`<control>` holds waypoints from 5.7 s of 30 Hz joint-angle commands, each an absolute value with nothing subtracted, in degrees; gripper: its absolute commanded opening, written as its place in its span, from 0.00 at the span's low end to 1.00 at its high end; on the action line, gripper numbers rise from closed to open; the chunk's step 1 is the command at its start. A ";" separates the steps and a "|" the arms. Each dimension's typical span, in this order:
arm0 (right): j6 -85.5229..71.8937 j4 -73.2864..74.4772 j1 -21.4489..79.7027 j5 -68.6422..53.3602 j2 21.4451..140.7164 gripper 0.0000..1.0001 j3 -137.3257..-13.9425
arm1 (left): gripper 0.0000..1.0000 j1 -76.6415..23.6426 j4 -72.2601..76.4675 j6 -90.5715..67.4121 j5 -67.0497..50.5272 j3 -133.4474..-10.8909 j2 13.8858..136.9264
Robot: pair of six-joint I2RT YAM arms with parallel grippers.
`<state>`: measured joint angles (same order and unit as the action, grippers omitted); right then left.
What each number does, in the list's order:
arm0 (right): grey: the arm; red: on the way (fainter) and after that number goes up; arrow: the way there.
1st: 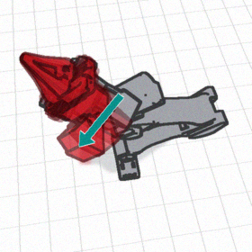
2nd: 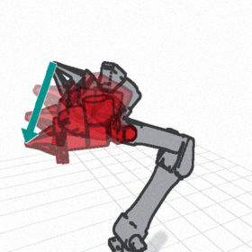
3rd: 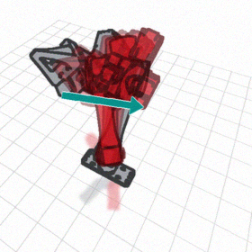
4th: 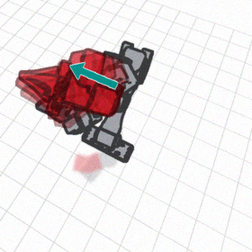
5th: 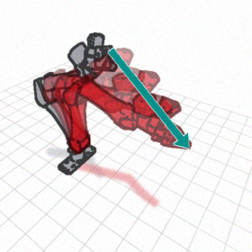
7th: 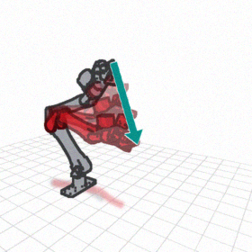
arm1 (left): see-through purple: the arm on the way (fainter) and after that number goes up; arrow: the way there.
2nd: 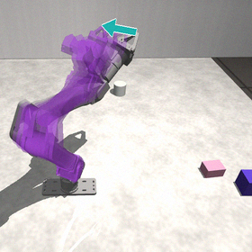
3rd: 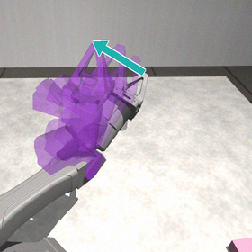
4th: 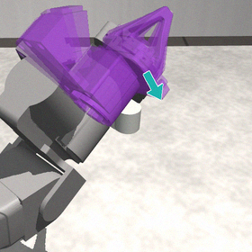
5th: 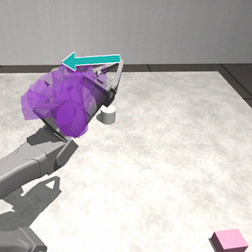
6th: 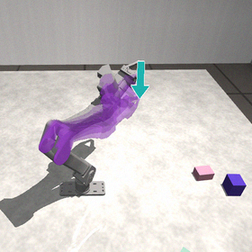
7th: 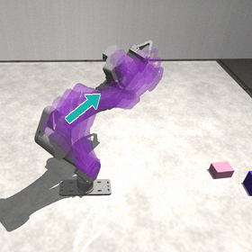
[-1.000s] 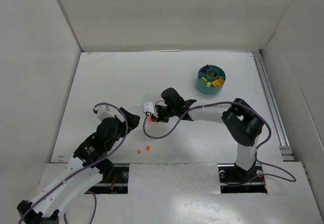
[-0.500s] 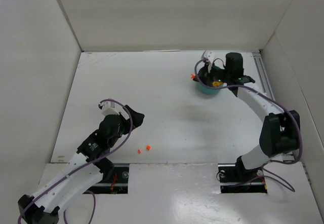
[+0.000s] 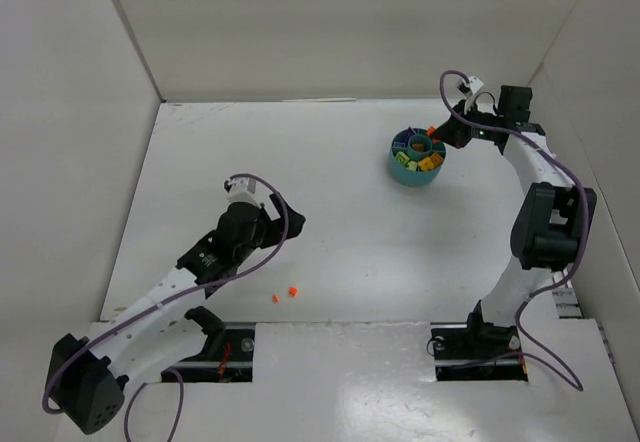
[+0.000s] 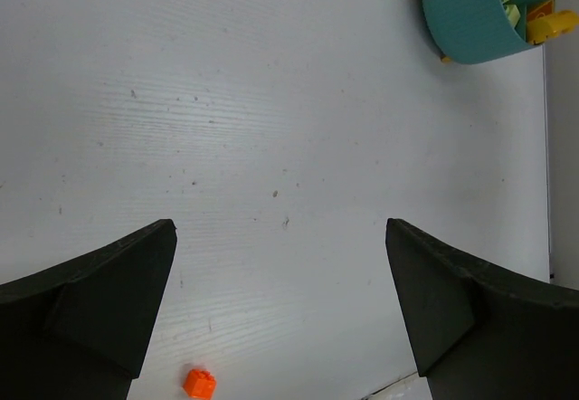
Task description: Sort the legos into containers by color
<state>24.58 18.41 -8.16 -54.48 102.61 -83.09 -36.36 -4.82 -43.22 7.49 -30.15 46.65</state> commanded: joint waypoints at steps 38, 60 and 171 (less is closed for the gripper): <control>15.20 9.58 -11.43 -55.46 111.72 0.45 -87.98 | 1.00 -35.16 -2.10 -37.62 -1.93 -36.39 56.69; 19.51 13.88 -1.59 -25.85 73.31 0.49 -56.88 | 0.78 -45.34 -24.52 -55.11 2.10 -26.37 44.99; 11.51 23.91 -8.09 6.50 47.20 0.99 -44.47 | 0.19 -45.97 26.62 -5.98 -8.09 -140.01 148.88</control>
